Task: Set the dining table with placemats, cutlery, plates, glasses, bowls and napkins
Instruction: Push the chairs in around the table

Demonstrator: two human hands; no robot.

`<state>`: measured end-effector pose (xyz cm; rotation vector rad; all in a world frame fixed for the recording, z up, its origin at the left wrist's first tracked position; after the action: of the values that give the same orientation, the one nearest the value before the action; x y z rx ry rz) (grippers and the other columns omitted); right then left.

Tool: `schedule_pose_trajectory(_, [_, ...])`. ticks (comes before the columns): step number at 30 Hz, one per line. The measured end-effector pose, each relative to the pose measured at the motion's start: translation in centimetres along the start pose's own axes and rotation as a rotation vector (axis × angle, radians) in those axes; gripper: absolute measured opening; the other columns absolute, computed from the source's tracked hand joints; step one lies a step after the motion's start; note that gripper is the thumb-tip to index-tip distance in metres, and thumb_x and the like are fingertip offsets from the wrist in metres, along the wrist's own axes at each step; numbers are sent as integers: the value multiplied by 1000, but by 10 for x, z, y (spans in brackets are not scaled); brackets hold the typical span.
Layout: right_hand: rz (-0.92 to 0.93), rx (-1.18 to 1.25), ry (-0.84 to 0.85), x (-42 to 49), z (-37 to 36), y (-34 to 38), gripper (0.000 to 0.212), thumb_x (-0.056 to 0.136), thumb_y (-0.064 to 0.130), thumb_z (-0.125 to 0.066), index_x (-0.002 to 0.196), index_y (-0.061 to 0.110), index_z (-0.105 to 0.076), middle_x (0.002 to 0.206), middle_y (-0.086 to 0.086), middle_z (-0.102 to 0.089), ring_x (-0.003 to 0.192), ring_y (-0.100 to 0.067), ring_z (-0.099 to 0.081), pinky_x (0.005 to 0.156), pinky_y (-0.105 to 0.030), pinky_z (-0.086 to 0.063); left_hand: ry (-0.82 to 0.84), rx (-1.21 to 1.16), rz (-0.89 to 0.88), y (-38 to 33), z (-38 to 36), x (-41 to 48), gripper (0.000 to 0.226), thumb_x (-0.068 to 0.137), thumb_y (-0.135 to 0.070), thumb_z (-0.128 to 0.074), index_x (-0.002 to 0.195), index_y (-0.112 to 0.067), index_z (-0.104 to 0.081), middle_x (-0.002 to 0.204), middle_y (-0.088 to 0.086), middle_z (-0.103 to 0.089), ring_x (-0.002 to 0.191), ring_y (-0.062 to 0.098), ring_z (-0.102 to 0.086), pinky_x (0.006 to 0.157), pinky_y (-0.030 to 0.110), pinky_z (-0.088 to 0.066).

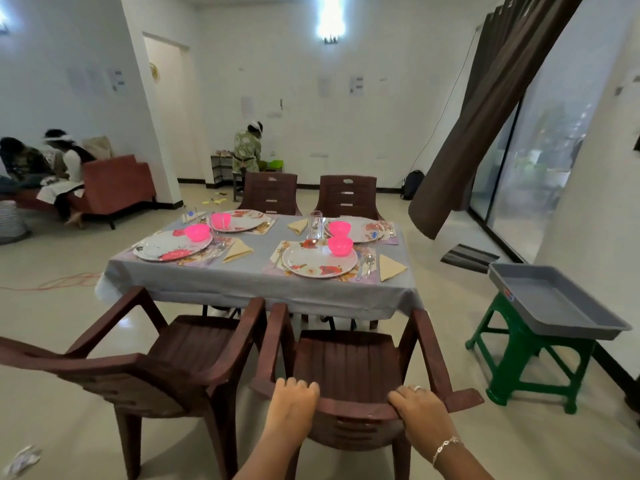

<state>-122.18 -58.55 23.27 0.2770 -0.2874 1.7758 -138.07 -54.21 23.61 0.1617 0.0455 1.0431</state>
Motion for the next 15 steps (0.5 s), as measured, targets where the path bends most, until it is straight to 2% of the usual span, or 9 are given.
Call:
schedule_pose_trajectory(2, [-29,-4,-12,-8,3,-1,58,15,10,-81,67,29,-65,65,12,-59,56,-9,-59,48,-18,-47,1,-20,37,0,0,-11,41,93,-20,-43,133,-10,-39,134,14,-47,126,31,-40,109,42,-24])
schedule_pose_trajectory(4, [-86,-8,-45,-21,8,-3,68,15,9,-83,81,22,-73,77,7,-66,67,-14,-66,59,-24,-55,0,-9,53,-1,3,-29,64,97,-29,-43,149,-9,-12,154,16,-19,143,32,-15,118,46,-7])
schedule_pose_trajectory(6, [-156,-25,-46,-36,13,-3,79,17,8,-86,95,15,-74,91,0,-69,81,-20,-69,71,-31,-58,5,-17,71,-2,2,-46,74,98,-32,-43,150,-11,5,158,16,4,146,31,4,118,46,4])
schedule_pose_trajectory(8, [-230,-26,-4,-55,14,0,86,20,10,-88,104,14,-71,104,-5,-68,93,-23,-68,76,-32,-57,-16,-12,58,-8,2,-63,79,97,-32,-46,149,-10,10,157,17,10,145,33,8,116,44,7])
schedule_pose_trajectory(9, [-260,-20,26,-66,13,1,87,20,12,-88,105,15,-71,108,-6,-68,95,-23,-68,75,-31,-57,-59,-43,35,-14,4,-70,85,92,-32,-55,148,-9,4,157,18,3,145,35,-1,116,45,1])
schedule_pose_trajectory(10, [-274,-21,54,-78,13,4,87,19,12,-88,104,16,-72,109,-7,-68,95,-23,-68,73,-29,-57,-102,-72,-2,-22,7,-77,93,80,-35,-70,146,-6,-12,154,20,-13,142,37,-20,115,46,-12])
schedule_pose_trajectory(12, [-267,-36,91,-104,13,12,87,17,13,-88,101,19,-70,107,-7,-68,92,-22,-69,71,-27,-57,-161,-138,-84,-44,7,-87,99,41,-38,-92,127,-4,-54,134,21,-49,119,35,-56,98,46,-43])
schedule_pose_trajectory(13, [-264,-44,113,-118,13,14,88,16,12,-87,102,20,-68,105,-7,-69,90,-22,-70,71,-28,-56,-198,-139,-129,-55,7,-90,95,33,-38,-93,118,-6,-64,126,19,-58,111,33,-61,95,45,-48])
schedule_pose_trajectory(15, [-291,-66,152,-154,11,10,91,15,13,-87,103,20,-60,101,-7,-70,87,-22,-70,69,-28,-57,-202,-153,-198,-83,-1,-96,93,31,-42,-92,114,-7,-68,122,18,-62,111,32,-62,101,46,-42])
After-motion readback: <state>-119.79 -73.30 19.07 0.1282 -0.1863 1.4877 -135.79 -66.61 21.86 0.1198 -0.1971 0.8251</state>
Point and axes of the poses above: each hand's wrist, its own x-axis towards the middle knuckle, its own z-axis out of the back of the hand, y = z × x, the point moved 10 cm from there along x, towards the middle knuckle
